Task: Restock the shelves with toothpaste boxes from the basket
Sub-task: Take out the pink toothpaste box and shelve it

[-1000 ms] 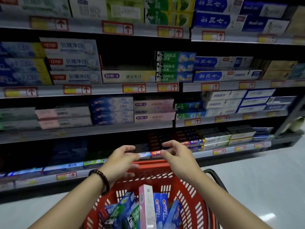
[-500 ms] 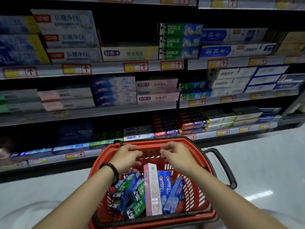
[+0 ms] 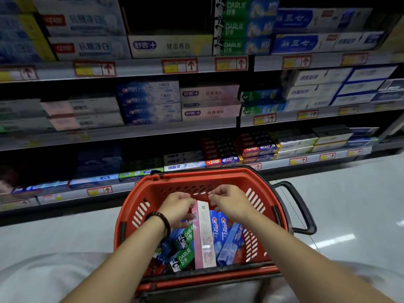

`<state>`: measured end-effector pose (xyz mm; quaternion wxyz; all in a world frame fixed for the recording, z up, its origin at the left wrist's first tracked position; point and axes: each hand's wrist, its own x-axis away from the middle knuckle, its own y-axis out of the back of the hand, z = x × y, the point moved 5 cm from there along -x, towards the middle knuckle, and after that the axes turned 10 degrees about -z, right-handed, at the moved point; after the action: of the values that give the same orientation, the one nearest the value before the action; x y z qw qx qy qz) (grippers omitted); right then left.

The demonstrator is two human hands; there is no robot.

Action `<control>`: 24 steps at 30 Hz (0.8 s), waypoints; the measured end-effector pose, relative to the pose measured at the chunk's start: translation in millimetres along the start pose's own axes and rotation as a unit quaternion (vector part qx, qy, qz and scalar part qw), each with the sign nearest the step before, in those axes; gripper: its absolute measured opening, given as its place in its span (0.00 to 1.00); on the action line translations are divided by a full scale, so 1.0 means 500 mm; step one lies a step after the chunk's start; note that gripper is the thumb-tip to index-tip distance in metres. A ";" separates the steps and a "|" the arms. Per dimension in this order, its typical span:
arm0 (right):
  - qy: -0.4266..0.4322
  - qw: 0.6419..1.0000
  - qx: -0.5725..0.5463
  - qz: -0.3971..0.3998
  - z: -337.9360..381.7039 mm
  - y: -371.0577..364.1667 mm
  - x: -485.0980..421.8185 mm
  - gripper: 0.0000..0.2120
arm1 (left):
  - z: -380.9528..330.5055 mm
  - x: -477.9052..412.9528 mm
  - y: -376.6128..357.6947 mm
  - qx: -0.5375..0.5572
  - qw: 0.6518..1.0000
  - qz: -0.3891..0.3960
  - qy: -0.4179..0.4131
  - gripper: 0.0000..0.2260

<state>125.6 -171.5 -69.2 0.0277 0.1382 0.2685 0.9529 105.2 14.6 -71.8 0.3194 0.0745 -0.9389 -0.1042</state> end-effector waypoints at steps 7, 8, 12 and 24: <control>-0.066 0.998 0.008 0.012 -0.074 -0.033 -0.010 0.06 | 0.085 -0.051 -0.020 -0.002 0.999 -0.021 0.043 0.10; -0.074 0.997 0.010 0.015 -0.085 -0.039 -0.014 0.06 | 0.098 -0.060 -0.024 -0.003 0.999 -0.026 0.048 0.08; -0.115 0.992 0.018 0.045 -0.135 -0.072 -0.030 0.08 | 0.153 -0.089 -0.040 -0.016 0.997 -0.014 0.078 0.05; -0.193 0.977 0.035 0.077 -0.228 -0.148 -0.044 0.10 | 0.221 -0.120 -0.084 -0.001 0.994 0.039 0.099 0.24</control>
<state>113.6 -168.4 -206.3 0.0009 0.3411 0.2800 0.8973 87.3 2.6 -202.6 0.4152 0.0472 -0.9046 -0.0844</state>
